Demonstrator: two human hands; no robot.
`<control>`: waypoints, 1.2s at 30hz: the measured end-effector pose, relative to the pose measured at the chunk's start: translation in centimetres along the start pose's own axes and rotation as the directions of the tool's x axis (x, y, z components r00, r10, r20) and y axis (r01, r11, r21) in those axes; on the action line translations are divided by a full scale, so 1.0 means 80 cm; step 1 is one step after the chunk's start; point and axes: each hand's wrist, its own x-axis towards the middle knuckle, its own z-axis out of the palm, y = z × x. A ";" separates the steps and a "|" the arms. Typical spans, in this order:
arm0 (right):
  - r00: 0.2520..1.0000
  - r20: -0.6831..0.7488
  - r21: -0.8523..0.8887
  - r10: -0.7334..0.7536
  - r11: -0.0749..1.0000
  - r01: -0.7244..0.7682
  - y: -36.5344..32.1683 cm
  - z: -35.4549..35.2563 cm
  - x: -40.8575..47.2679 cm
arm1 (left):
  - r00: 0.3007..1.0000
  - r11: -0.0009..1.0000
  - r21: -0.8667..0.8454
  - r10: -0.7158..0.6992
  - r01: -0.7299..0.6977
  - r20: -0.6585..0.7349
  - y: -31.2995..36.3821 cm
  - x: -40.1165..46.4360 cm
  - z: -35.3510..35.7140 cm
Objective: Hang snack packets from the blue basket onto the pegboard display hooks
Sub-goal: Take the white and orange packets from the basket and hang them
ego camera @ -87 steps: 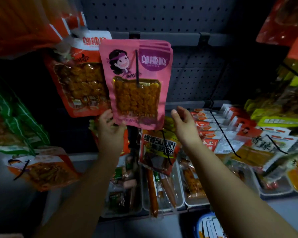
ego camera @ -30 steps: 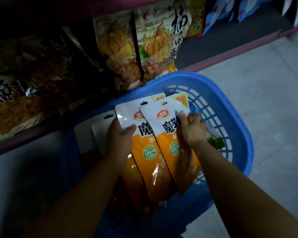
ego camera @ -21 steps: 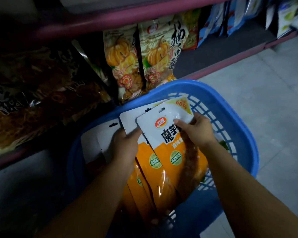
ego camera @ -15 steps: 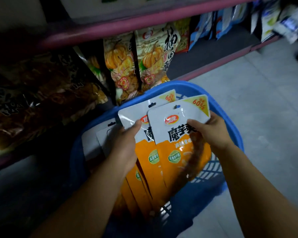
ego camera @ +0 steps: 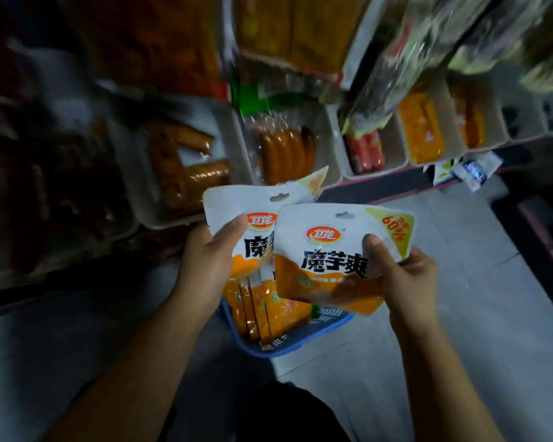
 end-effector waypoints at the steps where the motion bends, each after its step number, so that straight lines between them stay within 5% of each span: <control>1: 0.999 0.025 -0.001 -0.029 1.000 0.029 -0.044 0.001 -0.012 | 1.000 1.000 0.002 0.024 -0.024 -0.016 0.043 -0.019 -0.005; 8: 0.962 0.179 0.083 -0.208 0.977 0.196 -0.306 0.027 -0.093 | 0.963 0.971 0.074 0.237 -0.229 -0.132 0.299 -0.127 -0.045; 14: 0.902 0.249 0.166 -0.353 0.933 0.320 -0.425 0.058 -0.124 | 0.840 0.877 0.066 0.476 -0.476 -0.259 0.438 -0.173 -0.081; 26: 0.814 0.299 0.307 -0.499 0.857 0.413 -0.566 0.157 -0.178 | 0.759 0.762 0.030 0.647 -0.647 -0.075 0.618 -0.193 -0.144; 36: 0.824 0.200 0.353 -0.529 0.824 0.443 -0.555 0.206 -0.189 | 0.843 0.845 0.042 0.527 -0.534 0.106 0.626 -0.148 -0.159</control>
